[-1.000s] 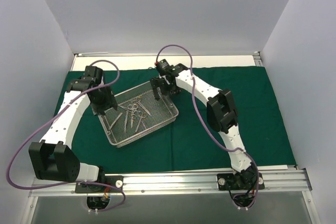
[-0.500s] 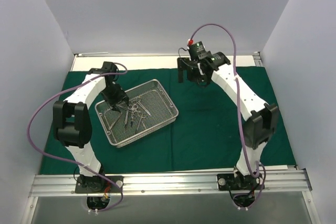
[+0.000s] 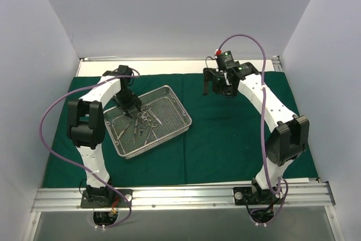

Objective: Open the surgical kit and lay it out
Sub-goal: Place the container in the surgical kit, then pick up the medical item from the container, then place the medical item in the surgical kit.

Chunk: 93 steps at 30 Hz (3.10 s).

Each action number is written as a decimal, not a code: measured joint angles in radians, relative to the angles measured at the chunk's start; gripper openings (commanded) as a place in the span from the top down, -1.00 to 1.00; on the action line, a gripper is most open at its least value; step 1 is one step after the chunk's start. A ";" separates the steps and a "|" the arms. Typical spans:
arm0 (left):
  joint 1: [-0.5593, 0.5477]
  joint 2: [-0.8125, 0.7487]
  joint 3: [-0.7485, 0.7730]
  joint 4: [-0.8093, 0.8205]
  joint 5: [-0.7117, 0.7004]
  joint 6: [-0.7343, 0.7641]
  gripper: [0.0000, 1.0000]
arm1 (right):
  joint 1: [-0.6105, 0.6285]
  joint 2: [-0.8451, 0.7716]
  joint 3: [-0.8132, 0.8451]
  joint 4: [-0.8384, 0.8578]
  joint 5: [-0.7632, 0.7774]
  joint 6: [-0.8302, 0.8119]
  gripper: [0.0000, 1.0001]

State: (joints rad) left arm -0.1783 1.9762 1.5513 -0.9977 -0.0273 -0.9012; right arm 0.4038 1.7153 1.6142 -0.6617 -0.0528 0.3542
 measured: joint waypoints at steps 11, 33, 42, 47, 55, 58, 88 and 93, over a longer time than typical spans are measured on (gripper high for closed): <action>-0.036 0.053 -0.003 0.020 -0.050 -0.050 -0.13 | -0.088 -0.066 -0.054 0.027 -0.048 -0.022 -0.70; -0.037 0.078 -0.030 0.034 -0.075 -0.035 0.95 | -0.091 -0.072 -0.068 0.031 -0.067 -0.034 -0.68; -0.037 0.028 -0.028 0.032 -0.047 0.071 0.95 | -0.092 -0.072 -0.053 0.030 -0.068 -0.034 -0.65; -0.039 -0.060 0.025 0.013 0.031 0.177 0.95 | -0.097 -0.067 -0.023 0.034 -0.096 -0.033 -0.62; -0.126 -0.164 0.062 0.048 0.232 0.402 0.95 | -0.102 -0.020 -0.013 0.143 -0.374 0.023 -0.61; -0.210 -0.182 0.081 0.077 0.277 0.480 0.95 | -0.101 0.019 -0.013 0.227 -0.509 0.098 -0.55; -0.367 -0.218 0.168 0.142 0.339 0.626 0.95 | 0.018 0.193 0.032 0.325 -0.722 0.313 -0.20; -0.371 -0.210 0.173 0.142 0.340 0.627 0.95 | 0.037 0.211 0.032 0.328 -0.722 0.323 0.03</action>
State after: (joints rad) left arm -0.5491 1.7664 1.7245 -0.8558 0.3122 -0.2741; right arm 0.4404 1.9263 1.6459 -0.3332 -0.7750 0.6777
